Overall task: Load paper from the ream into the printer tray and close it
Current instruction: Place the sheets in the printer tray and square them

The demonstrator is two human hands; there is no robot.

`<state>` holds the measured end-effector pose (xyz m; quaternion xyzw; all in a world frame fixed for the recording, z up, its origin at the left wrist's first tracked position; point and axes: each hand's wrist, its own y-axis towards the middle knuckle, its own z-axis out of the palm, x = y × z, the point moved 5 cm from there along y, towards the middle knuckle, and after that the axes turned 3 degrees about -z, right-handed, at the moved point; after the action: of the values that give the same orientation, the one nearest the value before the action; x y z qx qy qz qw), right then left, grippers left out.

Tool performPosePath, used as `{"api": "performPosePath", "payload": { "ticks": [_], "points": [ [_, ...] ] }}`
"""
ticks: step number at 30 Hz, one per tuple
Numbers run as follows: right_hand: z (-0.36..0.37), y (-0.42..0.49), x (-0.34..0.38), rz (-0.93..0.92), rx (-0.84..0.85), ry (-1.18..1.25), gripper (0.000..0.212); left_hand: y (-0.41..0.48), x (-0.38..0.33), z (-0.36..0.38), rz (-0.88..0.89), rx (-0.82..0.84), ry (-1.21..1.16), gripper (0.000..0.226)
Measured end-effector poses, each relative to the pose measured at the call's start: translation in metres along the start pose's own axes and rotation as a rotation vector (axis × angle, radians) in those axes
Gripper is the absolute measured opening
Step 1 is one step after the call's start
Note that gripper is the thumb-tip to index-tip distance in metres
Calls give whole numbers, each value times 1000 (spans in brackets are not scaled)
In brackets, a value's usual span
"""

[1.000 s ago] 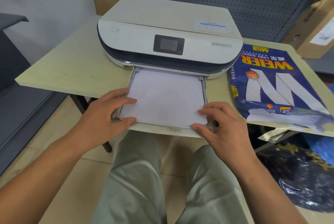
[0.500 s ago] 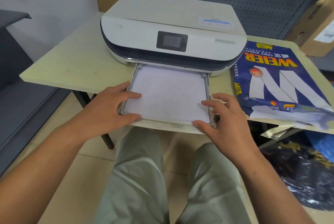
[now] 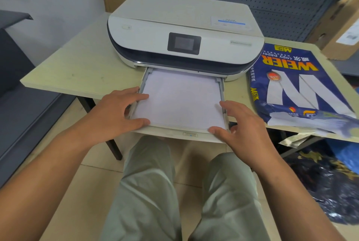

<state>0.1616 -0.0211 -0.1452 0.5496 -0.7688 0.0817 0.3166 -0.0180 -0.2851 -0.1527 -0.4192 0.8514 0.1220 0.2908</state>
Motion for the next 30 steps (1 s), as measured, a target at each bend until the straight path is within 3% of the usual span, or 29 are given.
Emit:
{"api": "performPosePath", "payload": {
  "ticks": [19,30],
  "points": [
    [5,2,-7,8,-64,60,60,0,3,0,31,-47,4,74],
    [7,-2,-9,-47,29,-1,64,-5,-2,9,41,-35,9,70]
  ]
}}
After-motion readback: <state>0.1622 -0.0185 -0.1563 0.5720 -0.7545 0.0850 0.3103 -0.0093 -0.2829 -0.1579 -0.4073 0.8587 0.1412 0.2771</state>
